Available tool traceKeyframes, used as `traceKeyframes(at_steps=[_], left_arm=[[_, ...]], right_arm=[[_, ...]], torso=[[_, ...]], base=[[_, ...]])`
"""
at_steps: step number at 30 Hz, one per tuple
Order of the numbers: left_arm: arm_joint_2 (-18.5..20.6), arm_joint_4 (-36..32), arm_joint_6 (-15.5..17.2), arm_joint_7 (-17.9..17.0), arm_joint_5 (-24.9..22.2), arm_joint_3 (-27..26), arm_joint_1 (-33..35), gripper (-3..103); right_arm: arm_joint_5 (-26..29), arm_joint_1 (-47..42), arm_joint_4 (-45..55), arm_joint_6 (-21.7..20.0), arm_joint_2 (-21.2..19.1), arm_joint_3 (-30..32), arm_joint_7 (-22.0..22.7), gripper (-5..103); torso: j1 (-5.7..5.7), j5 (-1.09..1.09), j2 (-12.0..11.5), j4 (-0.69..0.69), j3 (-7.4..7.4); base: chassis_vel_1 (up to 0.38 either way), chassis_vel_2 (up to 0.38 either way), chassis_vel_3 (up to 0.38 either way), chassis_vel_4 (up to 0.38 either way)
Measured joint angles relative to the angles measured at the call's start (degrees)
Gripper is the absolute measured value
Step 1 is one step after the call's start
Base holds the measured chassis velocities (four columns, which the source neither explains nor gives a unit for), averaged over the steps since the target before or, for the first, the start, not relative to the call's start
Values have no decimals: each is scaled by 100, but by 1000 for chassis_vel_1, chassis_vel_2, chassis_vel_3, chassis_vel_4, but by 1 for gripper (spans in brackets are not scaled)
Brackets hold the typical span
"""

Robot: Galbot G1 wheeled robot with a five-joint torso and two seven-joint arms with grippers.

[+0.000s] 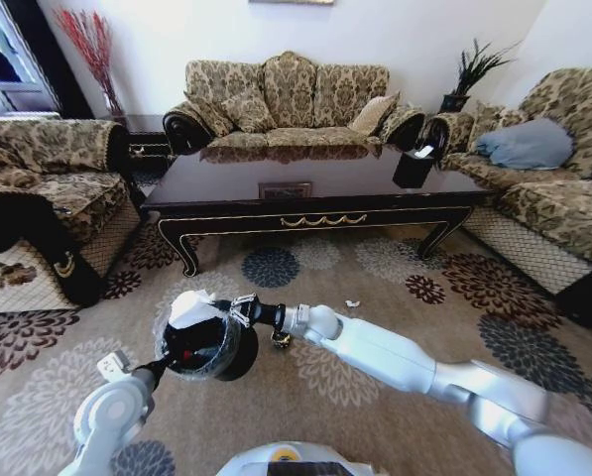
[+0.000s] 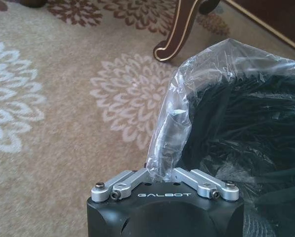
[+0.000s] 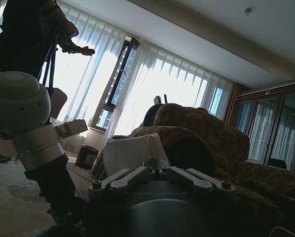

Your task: Move to the front of the table and pick up the trash from the floor, then place it into the trash bin.

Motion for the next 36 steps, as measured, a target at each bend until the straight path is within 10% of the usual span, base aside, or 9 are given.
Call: traceKeyframes(at_steps=[11,31,36], left_arm=[[12,-283,-27,47,-99,-94,37,2],[25,-504,-46,-2,-20,-238,248,0],[54,-582,-57,-72,34,-350,364,0]], right_arm=[[-267,-237,-395,90,32,-66,28,3],[-194,-484,146,45,-617,584,-80,89],[-176,-656,234,-253,-699,1145,581,100]], torso=[[0,0,0,0,0],[0,1,0,0,0],[0,0,0,0,0]], base=[[0,0,0,0],[0,0,0,0],[0,0,0,0]])
